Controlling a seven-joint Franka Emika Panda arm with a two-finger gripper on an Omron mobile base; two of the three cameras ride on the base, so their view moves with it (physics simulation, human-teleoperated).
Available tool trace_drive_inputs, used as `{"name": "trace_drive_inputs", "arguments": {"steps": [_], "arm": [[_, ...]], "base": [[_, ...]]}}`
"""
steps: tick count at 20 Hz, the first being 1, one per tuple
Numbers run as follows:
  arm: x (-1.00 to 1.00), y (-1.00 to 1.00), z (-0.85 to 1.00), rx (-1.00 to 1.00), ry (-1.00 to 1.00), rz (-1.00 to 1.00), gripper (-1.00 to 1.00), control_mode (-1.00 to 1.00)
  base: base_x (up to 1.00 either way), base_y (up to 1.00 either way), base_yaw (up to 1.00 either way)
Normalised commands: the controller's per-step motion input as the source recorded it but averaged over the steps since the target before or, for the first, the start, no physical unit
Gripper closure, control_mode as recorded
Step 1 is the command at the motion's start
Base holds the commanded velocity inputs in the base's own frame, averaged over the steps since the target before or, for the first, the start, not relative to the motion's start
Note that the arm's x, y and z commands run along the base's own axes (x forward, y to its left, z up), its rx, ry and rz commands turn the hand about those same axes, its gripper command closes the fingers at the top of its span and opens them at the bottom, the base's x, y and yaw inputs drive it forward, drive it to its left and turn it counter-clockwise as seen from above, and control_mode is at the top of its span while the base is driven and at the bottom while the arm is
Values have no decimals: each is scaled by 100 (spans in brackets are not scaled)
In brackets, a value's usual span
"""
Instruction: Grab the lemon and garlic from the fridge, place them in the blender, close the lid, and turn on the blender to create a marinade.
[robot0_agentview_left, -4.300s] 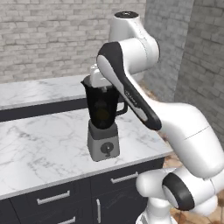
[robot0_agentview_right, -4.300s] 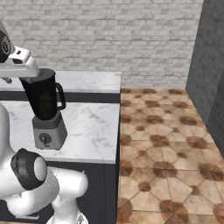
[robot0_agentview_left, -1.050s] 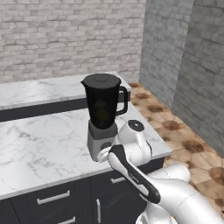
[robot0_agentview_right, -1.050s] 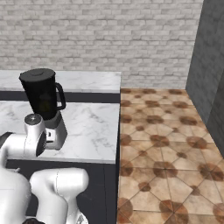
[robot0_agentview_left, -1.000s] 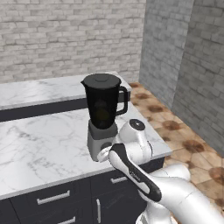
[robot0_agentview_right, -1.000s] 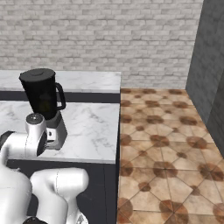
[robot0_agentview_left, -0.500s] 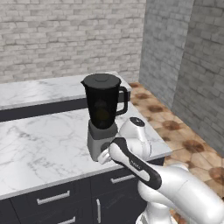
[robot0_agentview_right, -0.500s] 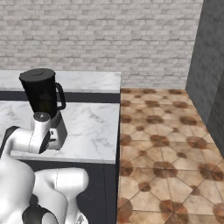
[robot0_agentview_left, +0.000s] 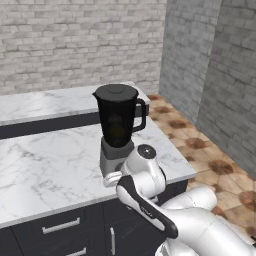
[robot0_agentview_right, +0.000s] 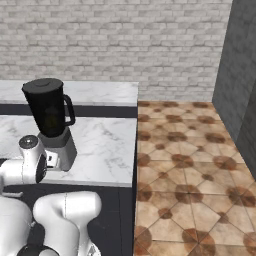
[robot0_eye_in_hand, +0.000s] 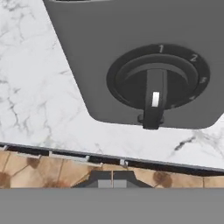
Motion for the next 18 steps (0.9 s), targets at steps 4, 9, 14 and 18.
{"name": "trace_drive_inputs", "arguments": {"steps": [4,9,14,18], "arm": [[44,-6,-8,-1,2,-6,100,-100],[14,-1,-10,-10,1,-2,100,-100],[32,-6,-20,-18,-11,-14,100,-100],[23,-2,-3,-3,-2,-10,100,-100]], "base": [[0,0,0],[0,0,0],[0,0,0],[0,0,0]]}}
